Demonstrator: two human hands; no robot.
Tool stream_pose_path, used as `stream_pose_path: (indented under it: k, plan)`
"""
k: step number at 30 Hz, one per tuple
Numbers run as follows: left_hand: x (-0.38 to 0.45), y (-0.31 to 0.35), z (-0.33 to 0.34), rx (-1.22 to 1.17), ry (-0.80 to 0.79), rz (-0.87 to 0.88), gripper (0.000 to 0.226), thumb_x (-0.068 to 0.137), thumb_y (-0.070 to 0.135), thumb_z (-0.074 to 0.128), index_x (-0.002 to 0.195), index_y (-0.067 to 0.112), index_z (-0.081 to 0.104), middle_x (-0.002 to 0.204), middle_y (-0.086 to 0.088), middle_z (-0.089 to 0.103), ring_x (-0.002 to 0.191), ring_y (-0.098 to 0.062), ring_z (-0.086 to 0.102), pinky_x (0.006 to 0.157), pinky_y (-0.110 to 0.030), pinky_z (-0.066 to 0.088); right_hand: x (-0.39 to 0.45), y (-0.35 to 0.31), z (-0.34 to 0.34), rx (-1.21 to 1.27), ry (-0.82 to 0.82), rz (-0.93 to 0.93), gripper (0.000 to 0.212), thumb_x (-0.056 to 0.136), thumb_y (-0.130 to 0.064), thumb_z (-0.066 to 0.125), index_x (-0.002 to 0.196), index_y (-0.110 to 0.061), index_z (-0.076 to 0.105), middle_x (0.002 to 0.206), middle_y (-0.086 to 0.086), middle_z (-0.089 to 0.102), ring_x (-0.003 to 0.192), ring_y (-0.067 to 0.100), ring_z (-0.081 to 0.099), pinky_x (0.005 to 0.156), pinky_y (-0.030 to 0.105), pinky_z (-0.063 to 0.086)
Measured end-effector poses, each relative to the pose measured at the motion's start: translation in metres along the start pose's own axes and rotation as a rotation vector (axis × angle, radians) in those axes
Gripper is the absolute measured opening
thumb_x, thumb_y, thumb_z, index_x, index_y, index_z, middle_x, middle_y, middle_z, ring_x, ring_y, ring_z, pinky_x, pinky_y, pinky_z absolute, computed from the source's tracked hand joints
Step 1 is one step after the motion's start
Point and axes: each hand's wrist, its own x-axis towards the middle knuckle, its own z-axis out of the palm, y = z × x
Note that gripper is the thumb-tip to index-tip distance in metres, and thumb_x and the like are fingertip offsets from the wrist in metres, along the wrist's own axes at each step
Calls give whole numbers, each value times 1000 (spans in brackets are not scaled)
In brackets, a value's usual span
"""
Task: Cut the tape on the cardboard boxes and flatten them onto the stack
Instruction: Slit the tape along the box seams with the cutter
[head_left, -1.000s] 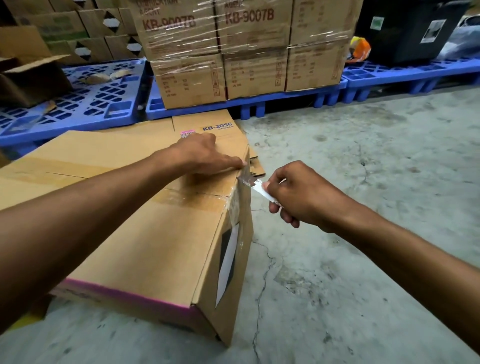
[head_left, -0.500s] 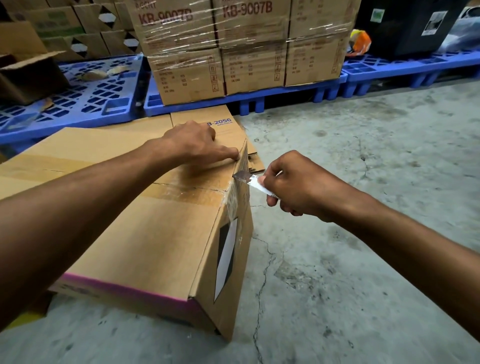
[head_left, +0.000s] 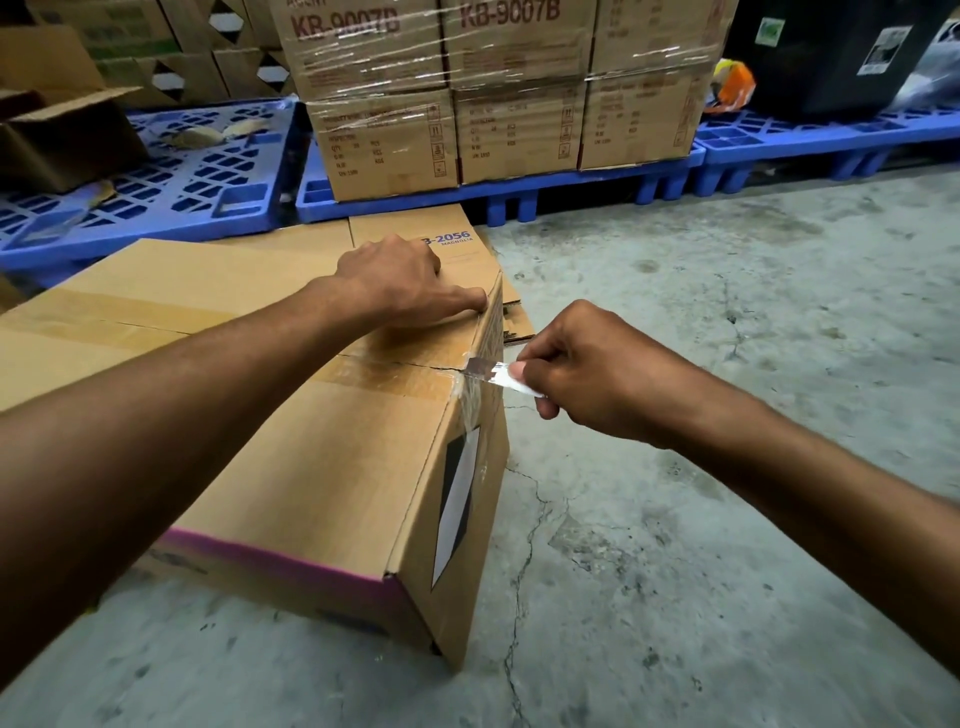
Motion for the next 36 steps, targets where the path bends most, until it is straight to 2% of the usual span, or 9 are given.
stream_pose_path:
  k: [3,7,10,16,18,21,26,33,36]
  plan:
    - [-2,0,0,4,4,2,84,73,80,46,125,16,59,120,-12,60,87,-21,45,69,-30,39,0,0,0,34,-22,12,34,96,-23,54,72,-7,72,59,-3,62,30,2,39,35,15,30]
    - [-2,1,1,8,13,0,83,73,80,45,122,16,61,117,-12,61,85,-21,45,70,-31,40,-2,0,-3,43,-40,34,27,96,-24,55,82,-12,74,59,-4,61,31,1,41,38,17,32]
    - [-1,-2,2,18,14,-10,84,72,82,43,122,16,62,114,-12,62,84,-22,47,71,-31,41,-4,-2,5,17,-13,22,32,96,-24,53,75,-9,72,59,-3,61,34,3,41,39,18,31]
    - [0,-1,4,20,22,-2,85,71,83,43,121,16,62,114,-11,62,84,-22,48,72,-32,43,-2,-5,-6,334,-171,214,26,97,-14,52,88,4,69,58,5,50,35,8,32,36,20,23]
    - [0,-2,4,17,18,-9,85,71,83,44,122,17,62,114,-11,62,84,-22,48,72,-32,43,-6,-7,-1,237,-120,166,29,97,-17,52,79,0,68,58,3,54,33,6,35,35,19,26]
    - [0,-1,4,9,27,-7,84,72,82,44,121,16,62,113,-11,62,84,-22,48,71,-32,41,-12,-10,8,-21,6,55,37,98,-20,49,70,-2,66,56,0,58,27,0,45,30,9,27]
    - [1,-2,6,28,40,-6,87,70,84,43,124,18,60,116,-10,61,89,-23,49,72,-32,41,-17,-13,7,-69,19,21,40,98,-19,48,62,-7,62,60,1,61,29,-5,45,29,8,27]
    - [1,-4,7,30,30,-2,88,70,84,42,123,16,61,115,-10,62,86,-22,47,71,-32,40,-28,-21,11,-115,47,37,35,97,-16,46,66,-6,60,72,7,63,39,9,41,31,14,28]
    - [0,-4,6,27,28,-1,87,71,83,42,123,16,61,114,-10,63,86,-21,48,70,-32,39,-32,-22,14,-127,42,42,31,97,-20,46,77,-4,64,80,8,65,51,18,48,44,26,37]
